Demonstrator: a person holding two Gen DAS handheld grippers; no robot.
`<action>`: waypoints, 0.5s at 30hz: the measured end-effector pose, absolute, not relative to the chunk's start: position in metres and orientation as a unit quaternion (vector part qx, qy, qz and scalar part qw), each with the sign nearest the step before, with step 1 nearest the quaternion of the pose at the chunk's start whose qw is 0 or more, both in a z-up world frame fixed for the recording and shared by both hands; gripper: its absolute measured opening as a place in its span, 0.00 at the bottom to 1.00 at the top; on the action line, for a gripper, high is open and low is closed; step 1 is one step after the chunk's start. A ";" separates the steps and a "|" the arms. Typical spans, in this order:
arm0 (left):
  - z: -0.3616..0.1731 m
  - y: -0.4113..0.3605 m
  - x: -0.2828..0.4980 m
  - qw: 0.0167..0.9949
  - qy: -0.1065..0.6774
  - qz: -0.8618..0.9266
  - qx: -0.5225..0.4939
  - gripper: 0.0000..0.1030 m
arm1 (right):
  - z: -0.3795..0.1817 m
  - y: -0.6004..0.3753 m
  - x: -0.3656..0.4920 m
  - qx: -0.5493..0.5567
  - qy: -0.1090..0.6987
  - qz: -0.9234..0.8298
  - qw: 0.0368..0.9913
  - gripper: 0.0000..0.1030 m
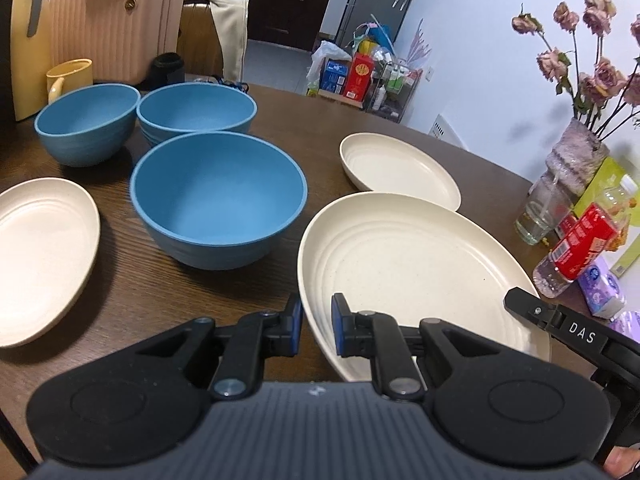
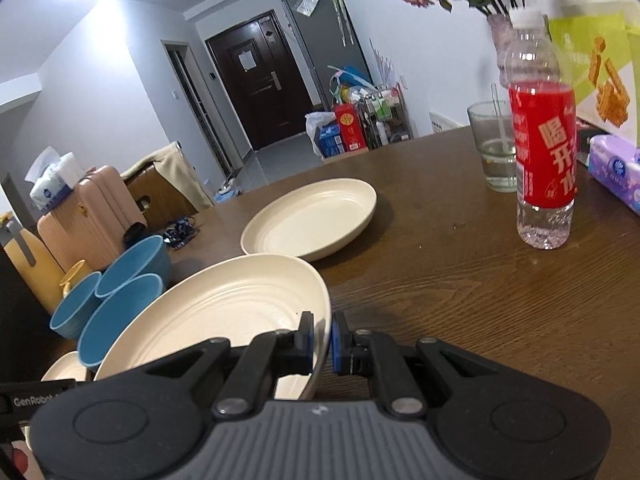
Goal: Organize plates and bowls
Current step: 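Lift the second cream plate with both grippers and carry it toward the blue bowls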
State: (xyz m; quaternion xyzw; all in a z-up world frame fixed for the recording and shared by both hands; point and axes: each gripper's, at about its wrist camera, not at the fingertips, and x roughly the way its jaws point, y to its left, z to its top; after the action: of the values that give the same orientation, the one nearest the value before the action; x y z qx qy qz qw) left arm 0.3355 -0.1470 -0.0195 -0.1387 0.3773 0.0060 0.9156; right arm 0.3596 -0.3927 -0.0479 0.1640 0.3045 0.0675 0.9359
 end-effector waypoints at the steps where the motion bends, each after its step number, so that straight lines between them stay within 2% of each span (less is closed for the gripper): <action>1: -0.016 -0.146 0.332 0.917 0.375 0.005 -0.138 0.15 | -0.045 -0.391 0.356 0.164 0.302 0.067 0.937 0.08; 15: 0.019 -0.121 0.279 0.928 0.346 0.001 -0.141 0.15 | -0.009 -0.364 0.299 0.158 0.273 0.073 0.946 0.08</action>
State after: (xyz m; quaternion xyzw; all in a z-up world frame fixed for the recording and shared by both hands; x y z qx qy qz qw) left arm 0.2791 -0.1206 0.0194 -0.1406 0.3457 0.0014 0.9277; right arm 0.2987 -0.3639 -0.0089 0.1577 0.2734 0.0727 0.9461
